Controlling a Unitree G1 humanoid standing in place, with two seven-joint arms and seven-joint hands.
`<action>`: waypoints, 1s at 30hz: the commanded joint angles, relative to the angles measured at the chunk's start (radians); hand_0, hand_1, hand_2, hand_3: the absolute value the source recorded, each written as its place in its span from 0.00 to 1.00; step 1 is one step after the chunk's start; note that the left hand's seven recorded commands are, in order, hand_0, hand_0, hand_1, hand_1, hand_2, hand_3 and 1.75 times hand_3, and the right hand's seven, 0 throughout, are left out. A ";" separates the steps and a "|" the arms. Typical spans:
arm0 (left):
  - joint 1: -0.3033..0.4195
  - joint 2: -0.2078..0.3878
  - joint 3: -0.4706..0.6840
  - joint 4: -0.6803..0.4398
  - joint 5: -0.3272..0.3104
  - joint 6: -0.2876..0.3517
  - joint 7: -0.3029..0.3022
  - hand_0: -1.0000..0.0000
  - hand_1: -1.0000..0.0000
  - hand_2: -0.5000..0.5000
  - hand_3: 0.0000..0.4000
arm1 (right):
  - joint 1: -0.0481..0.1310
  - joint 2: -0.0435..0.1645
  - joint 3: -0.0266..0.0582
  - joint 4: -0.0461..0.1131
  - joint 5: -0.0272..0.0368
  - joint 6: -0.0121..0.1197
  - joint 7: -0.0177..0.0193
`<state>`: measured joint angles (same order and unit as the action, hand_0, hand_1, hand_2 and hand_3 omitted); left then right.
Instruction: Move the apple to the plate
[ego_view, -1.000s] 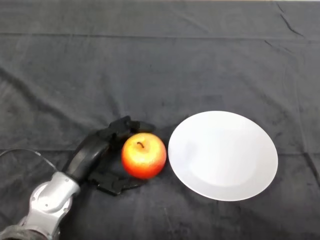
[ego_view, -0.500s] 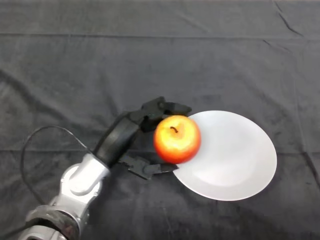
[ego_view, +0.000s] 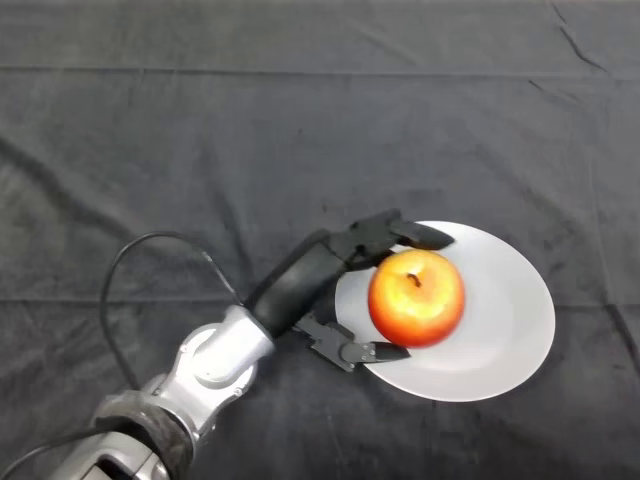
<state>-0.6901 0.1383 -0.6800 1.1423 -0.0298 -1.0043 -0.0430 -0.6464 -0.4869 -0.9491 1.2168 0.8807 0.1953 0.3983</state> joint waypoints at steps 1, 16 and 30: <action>-0.042 0.020 -0.031 -0.043 0.025 0.009 0.019 0.00 0.02 0.49 1.00 | -0.012 -0.022 -0.0041 0.001 0.0189 -0.007 0.0030; -0.042 0.043 -0.118 -0.040 0.070 0.090 0.090 0.82 1.00 0.41 0.18 | -0.013 -0.022 -0.0043 0.002 0.0187 -0.008 0.0035; -0.034 0.080 -0.110 -0.029 0.071 0.088 0.123 1.00 1.00 0.50 0.00 | -0.013 -0.023 -0.0044 0.003 0.0186 -0.008 0.0038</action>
<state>-0.7243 0.1698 -0.7691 1.1400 0.0072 -0.9187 0.0840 -0.6464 -0.4869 -0.9492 1.2168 0.8807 0.1953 0.3983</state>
